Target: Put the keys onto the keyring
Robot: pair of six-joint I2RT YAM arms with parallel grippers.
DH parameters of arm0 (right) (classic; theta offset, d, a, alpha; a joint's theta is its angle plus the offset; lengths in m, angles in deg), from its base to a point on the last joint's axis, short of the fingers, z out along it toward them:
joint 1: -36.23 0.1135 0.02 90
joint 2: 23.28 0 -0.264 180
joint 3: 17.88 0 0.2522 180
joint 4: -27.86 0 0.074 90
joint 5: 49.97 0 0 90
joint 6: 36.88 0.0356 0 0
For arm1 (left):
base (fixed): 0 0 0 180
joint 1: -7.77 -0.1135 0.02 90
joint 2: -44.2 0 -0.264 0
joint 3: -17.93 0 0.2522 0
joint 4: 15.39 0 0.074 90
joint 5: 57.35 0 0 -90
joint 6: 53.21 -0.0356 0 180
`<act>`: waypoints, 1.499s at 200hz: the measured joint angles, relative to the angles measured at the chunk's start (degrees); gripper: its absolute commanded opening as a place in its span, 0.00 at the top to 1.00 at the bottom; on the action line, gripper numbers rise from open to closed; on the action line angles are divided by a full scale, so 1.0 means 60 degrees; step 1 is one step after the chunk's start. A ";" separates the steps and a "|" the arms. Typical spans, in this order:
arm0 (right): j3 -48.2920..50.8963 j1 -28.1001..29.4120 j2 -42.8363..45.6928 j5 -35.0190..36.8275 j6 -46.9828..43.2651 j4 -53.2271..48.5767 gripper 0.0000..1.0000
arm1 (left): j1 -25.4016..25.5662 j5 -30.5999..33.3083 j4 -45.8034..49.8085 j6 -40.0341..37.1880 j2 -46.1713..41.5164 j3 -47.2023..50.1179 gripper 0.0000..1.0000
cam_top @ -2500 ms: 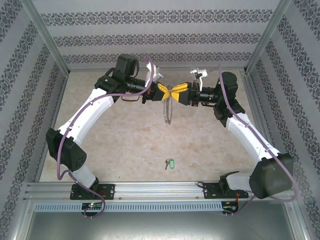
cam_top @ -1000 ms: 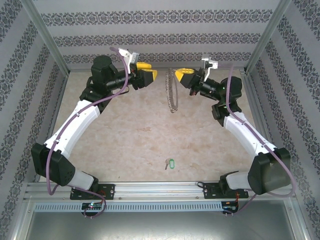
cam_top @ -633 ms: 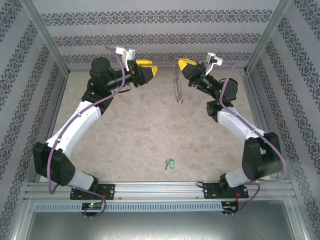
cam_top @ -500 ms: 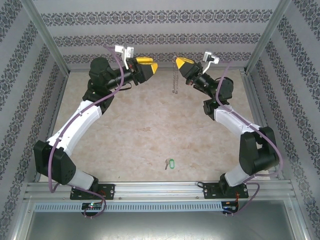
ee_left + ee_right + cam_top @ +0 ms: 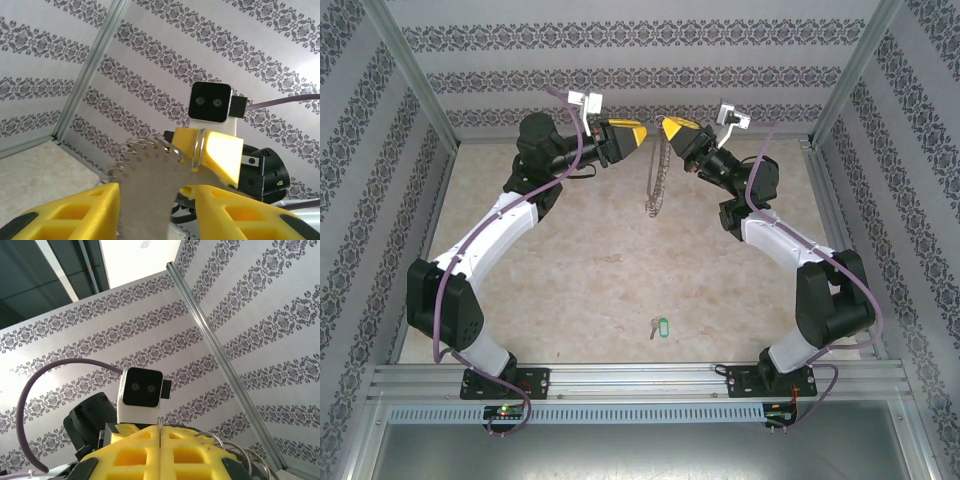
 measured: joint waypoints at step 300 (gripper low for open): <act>0.0284 -0.0481 -0.0215 -0.0423 0.0539 -0.0200 0.46 | 0.0313 -0.0433 0.3049 -0.2579 0.0248 -0.1621 1.00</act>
